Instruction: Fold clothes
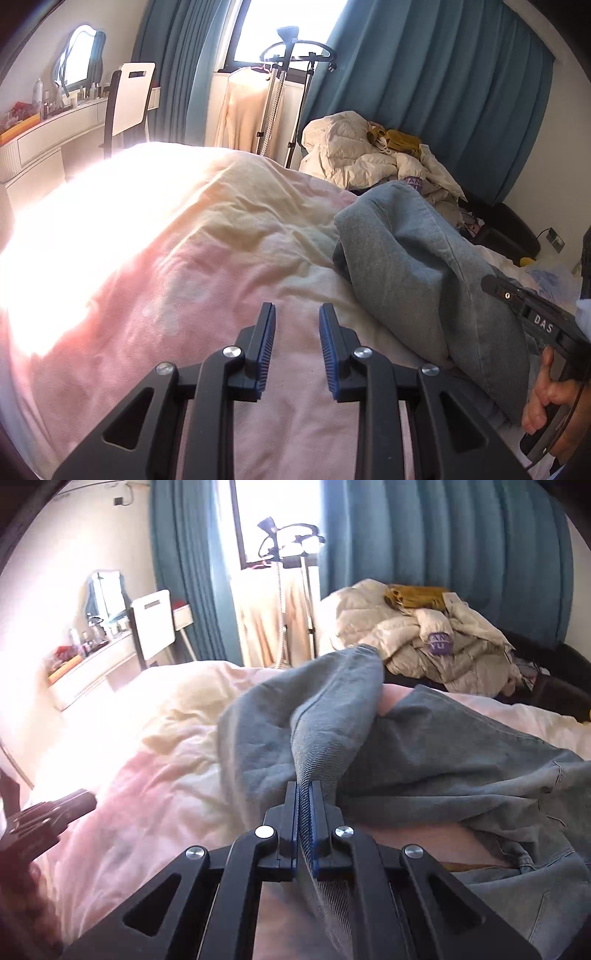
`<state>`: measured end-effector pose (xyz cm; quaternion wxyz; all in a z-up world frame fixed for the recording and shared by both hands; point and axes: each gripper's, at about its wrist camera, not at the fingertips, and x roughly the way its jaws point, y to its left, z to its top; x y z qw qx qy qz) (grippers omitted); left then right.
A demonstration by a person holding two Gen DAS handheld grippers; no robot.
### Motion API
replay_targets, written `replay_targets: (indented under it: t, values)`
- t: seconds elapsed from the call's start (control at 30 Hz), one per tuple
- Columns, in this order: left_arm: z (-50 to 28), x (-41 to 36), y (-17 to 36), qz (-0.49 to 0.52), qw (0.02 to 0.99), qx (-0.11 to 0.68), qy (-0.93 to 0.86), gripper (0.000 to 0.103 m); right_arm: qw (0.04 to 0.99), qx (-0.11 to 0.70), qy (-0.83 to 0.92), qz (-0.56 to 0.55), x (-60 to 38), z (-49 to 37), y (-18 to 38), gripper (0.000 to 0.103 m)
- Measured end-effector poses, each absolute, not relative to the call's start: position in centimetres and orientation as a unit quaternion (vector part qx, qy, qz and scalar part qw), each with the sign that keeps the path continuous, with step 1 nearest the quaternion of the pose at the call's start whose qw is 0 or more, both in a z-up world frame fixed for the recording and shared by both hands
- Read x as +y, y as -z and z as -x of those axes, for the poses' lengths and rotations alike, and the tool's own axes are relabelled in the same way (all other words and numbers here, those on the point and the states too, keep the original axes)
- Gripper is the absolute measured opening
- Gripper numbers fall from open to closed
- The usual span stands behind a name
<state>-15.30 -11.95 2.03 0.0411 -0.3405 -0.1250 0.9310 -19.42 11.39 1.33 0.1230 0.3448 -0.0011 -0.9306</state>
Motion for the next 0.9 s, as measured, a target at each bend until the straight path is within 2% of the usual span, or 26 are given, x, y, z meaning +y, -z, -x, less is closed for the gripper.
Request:
replay_targets:
  t: [0.17, 0.4, 0.47, 0.53, 0.67, 0.8, 0.9]
  values:
    - [14.4, -12.0, -2.8, 0.327, 0.047, -0.127, -0.935, 0.025, 0.178, -0.009, 0.915, -0.362, 7.8, 13.3, -0.9, 0.003]
    - [14.8, -10.0, -1.7, 0.339, 0.069, -0.102, -0.933, 0.025, 0.195, -0.071, 0.860, -0.466, 6.4, 8.5, 8.3, 0.003]
    - [14.7, -9.2, -1.4, 0.342, 0.078, -0.093, -0.932, 0.025, 0.187, -0.093, 0.848, -0.487, 6.8, 8.4, 9.8, 0.008]
    - [14.7, -8.4, -1.0, 0.346, 0.087, -0.082, -0.931, 0.025, 0.184, -0.119, 0.841, -0.494, 7.6, 8.1, 9.6, 0.011]
    - [14.3, -6.4, -0.4, 0.348, 0.103, -0.058, -0.930, 0.025, 0.151, -0.165, 0.853, -0.472, 10.9, 6.0, 6.5, 0.033]
    - [13.1, -3.6, 0.2, 0.348, 0.127, -0.033, -0.928, 0.025, 0.062, -0.188, 0.884, -0.424, 16.6, 2.7, 2.9, 0.041]
    - [11.8, -1.1, 0.5, 0.336, 0.144, -0.015, -0.931, 0.025, -0.020, -0.183, 0.904, -0.385, 20.6, 1.3, 1.1, 0.042]
